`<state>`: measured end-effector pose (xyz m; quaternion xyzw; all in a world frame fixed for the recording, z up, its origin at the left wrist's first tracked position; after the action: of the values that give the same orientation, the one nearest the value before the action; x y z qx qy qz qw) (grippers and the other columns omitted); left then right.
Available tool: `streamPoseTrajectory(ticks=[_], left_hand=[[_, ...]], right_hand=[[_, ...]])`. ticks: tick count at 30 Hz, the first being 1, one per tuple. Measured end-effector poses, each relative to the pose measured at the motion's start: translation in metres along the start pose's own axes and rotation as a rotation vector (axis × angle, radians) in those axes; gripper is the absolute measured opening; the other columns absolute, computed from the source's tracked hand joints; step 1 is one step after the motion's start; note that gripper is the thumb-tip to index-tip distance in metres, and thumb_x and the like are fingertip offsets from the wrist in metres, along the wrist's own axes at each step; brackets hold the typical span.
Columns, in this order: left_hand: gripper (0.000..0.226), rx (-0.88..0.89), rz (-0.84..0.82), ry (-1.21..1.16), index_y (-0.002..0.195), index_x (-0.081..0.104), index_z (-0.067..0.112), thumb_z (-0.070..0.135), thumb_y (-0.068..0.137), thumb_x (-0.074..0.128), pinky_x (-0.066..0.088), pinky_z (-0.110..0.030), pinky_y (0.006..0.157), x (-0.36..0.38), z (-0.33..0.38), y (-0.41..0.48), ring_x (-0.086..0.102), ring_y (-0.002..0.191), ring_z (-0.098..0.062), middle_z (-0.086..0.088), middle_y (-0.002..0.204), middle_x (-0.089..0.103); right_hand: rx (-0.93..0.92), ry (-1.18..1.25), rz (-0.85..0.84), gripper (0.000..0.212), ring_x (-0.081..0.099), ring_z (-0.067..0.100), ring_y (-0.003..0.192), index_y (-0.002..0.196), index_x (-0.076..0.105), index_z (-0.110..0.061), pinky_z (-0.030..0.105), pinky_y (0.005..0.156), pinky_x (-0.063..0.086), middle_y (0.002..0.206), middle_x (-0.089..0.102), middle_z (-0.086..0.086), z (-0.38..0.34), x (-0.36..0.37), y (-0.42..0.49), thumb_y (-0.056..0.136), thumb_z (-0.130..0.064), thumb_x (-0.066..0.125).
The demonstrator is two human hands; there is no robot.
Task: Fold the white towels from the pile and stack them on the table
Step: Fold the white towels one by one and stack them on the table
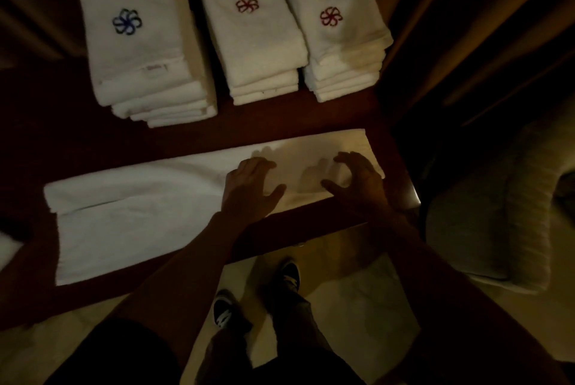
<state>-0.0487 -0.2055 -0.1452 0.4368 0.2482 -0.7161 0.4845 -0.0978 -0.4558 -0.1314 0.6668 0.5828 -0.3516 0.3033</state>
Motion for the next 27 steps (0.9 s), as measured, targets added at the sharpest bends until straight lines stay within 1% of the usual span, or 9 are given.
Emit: streamPoseTrajectory(ticks=[2, 5, 9, 12, 14, 17, 21, 24, 27], left_hand=[[0.051, -0.003, 0.017, 0.034, 0.121, 0.062, 0.018, 0.052, 0.084, 0.065, 0.052, -0.042, 0.086, -0.015, -0.015, -0.009, 0.057, 0.116, -0.022, -0.003, 0.124, 0.063], [0.047, -0.055, 0.021, 0.080, 0.121, 0.062, 0.016, 0.043, 0.083, 0.070, 0.052, -0.045, 0.087, -0.042, -0.053, -0.030, 0.057, 0.116, -0.026, -0.006, 0.124, 0.062], [0.043, -0.177, 0.014, 0.151, 0.120, 0.063, 0.015, 0.033, 0.083, 0.073, 0.051, -0.047, 0.090, -0.089, -0.122, -0.068, 0.055, 0.118, -0.029, -0.008, 0.125, 0.061], [0.040, -0.286, 0.006, 0.200, 0.121, 0.063, 0.014, 0.025, 0.084, 0.072, 0.047, -0.049, 0.093, -0.127, -0.177, -0.101, 0.052, 0.122, -0.030, -0.008, 0.128, 0.060], [0.037, -0.357, 0.019, 0.210, 0.119, 0.064, 0.015, 0.020, 0.083, 0.071, 0.045, -0.049, 0.093, -0.149, -0.214, -0.122, 0.050, 0.123, -0.030, -0.007, 0.129, 0.059], [0.036, -0.410, 0.005, 0.237, 0.119, 0.065, 0.016, 0.014, 0.083, 0.067, 0.044, -0.051, 0.091, -0.172, -0.265, -0.146, 0.049, 0.123, -0.032, -0.007, 0.131, 0.058], [0.039, -0.403, -0.031, 0.256, 0.121, 0.065, 0.017, 0.008, 0.084, 0.063, 0.046, -0.054, 0.089, -0.184, -0.318, -0.160, 0.050, 0.121, -0.038, -0.008, 0.134, 0.058], [0.042, -0.358, -0.059, 0.223, 0.129, 0.063, 0.020, 0.010, 0.088, 0.062, 0.046, -0.055, 0.093, -0.185, -0.340, -0.161, 0.049, 0.125, -0.040, -0.008, 0.141, 0.055], [0.050, -0.307, -0.040, 0.171, 0.133, 0.062, 0.022, 0.010, 0.085, 0.067, 0.048, -0.057, 0.092, -0.186, -0.350, -0.159, 0.051, 0.125, -0.042, -0.007, 0.143, 0.054]], right_hand=[[-0.066, -0.009, 0.028, 0.062, 0.059, 0.027, 0.120, 0.118, 0.065, -0.010, 0.038, 0.093, 0.050, 0.122, 0.066, 0.008, -0.029, 0.010, 0.003, 0.078, -0.058, 0.066], [-0.157, -0.005, 0.045, 0.056, 0.061, 0.028, 0.115, 0.115, 0.066, -0.009, 0.036, 0.091, 0.051, 0.118, 0.068, 0.009, -0.079, 0.036, 0.006, 0.081, -0.053, 0.067], [-0.213, -0.023, -0.052, 0.048, 0.057, 0.028, 0.121, 0.116, 0.066, -0.011, 0.042, 0.095, 0.051, 0.123, 0.066, 0.009, -0.154, 0.091, 0.009, 0.081, -0.041, 0.078], [-0.244, -0.041, -0.174, 0.043, 0.052, 0.027, 0.128, 0.120, 0.065, -0.013, 0.047, 0.097, 0.051, 0.130, 0.063, 0.007, -0.214, 0.134, 0.007, 0.084, -0.033, 0.077], [-0.274, -0.057, -0.220, 0.039, 0.050, 0.025, 0.128, 0.120, 0.065, -0.015, 0.047, 0.096, 0.051, 0.130, 0.062, 0.004, -0.249, 0.160, 0.003, 0.086, -0.032, 0.075], [-0.294, -0.079, -0.232, 0.035, 0.053, 0.025, 0.125, 0.116, 0.067, -0.015, 0.045, 0.096, 0.052, 0.126, 0.065, 0.005, -0.287, 0.195, -0.001, 0.085, -0.028, 0.076], [-0.267, -0.147, -0.208, 0.034, 0.057, 0.029, 0.122, 0.114, 0.069, -0.011, 0.042, 0.096, 0.050, 0.120, 0.068, 0.009, -0.315, 0.228, 0.001, 0.083, -0.023, 0.078], [-0.185, -0.195, -0.225, 0.035, 0.054, 0.031, 0.125, 0.118, 0.069, -0.010, 0.045, 0.100, 0.050, 0.125, 0.067, 0.010, -0.319, 0.245, 0.006, 0.086, -0.021, 0.074], [-0.152, -0.223, -0.216, 0.027, 0.053, 0.032, 0.125, 0.111, 0.071, -0.010, 0.047, 0.095, 0.053, 0.123, 0.067, 0.009, -0.320, 0.252, 0.010, 0.085, -0.016, 0.073]])
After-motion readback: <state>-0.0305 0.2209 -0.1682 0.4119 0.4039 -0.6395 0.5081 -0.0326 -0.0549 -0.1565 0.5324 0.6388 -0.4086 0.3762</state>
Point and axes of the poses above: each hand's wrist, its own y-axis towards the middle knuckle, its own x-axis out of the palm, z = x × y, the point moved 4 cm from there along y, towards the middle knuckle
